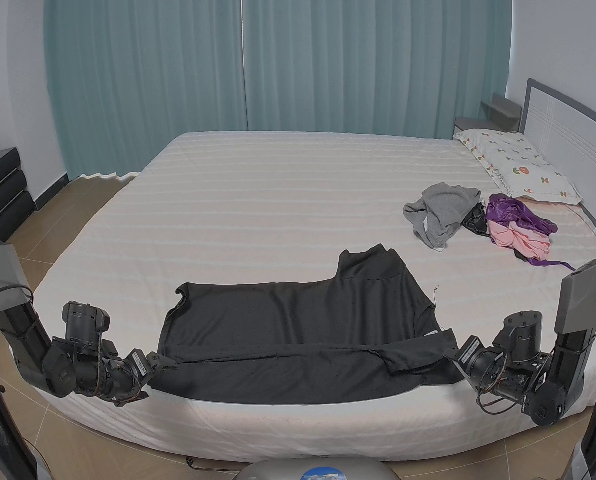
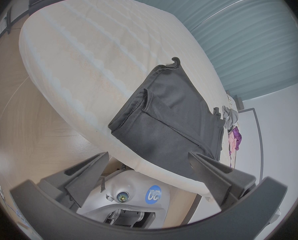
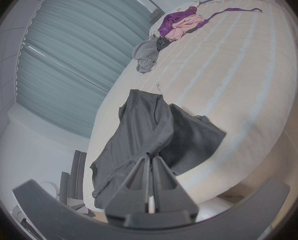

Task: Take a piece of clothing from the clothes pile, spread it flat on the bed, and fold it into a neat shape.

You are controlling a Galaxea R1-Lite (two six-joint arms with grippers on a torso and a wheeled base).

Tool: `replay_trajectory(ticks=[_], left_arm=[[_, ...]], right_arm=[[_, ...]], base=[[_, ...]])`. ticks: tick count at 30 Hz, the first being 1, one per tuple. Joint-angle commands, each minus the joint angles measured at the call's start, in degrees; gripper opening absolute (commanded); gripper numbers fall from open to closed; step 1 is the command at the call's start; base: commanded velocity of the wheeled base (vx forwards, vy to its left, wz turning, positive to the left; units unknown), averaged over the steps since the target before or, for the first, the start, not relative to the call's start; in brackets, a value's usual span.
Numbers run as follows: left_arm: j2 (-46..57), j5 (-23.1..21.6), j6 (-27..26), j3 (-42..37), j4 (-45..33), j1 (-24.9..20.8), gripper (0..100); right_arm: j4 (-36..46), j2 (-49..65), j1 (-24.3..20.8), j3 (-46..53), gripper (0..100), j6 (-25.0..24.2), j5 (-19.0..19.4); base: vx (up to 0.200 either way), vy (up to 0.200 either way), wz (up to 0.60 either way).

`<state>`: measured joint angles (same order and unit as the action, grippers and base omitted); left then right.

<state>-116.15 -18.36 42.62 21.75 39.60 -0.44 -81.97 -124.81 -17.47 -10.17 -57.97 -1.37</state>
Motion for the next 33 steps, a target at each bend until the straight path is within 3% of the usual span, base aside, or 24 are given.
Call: replay_trajectory(ticks=[1,13,18,23,29,33], left_arm=[[0.1,0.0,0.0,-0.4,0.0,0.0,100],[0.3,0.1,4.4,-0.7,2.9,0.1,100],[-0.1,-0.1,4.4,-2.4,6.7,0.2,100],[0.0,-0.1,4.4,-3.7,8.1,0.1,100],[0.1,0.2,4.2,-3.7,8.1,0.3,100],[0.4,0.2,4.3,-3.8,8.1,0.2,100]], right_arm=[[0.1,-1.1,-0.3,0.9,100,0.1,0.0],[0.8,0.2,2.1,1.2,100,7.7,0.0],[1.4,-0.1,2.5,-3.0,100,8.9,2.1],[5.9,0.0,2.8,-6.4,100,12.6,5.9],[12.4,-0.4,5.3,-12.4,100,15.6,13.5],[20.5,-0.4,6.6,-18.7,100,15.7,14.6]], base=[[0.000,0.000,0.00],[0.000,0.000,0.00],[0.040,0.000,0.00],[0.200,0.000,0.00],[0.000,0.000,0.00],[0.000,0.000,0.00]])
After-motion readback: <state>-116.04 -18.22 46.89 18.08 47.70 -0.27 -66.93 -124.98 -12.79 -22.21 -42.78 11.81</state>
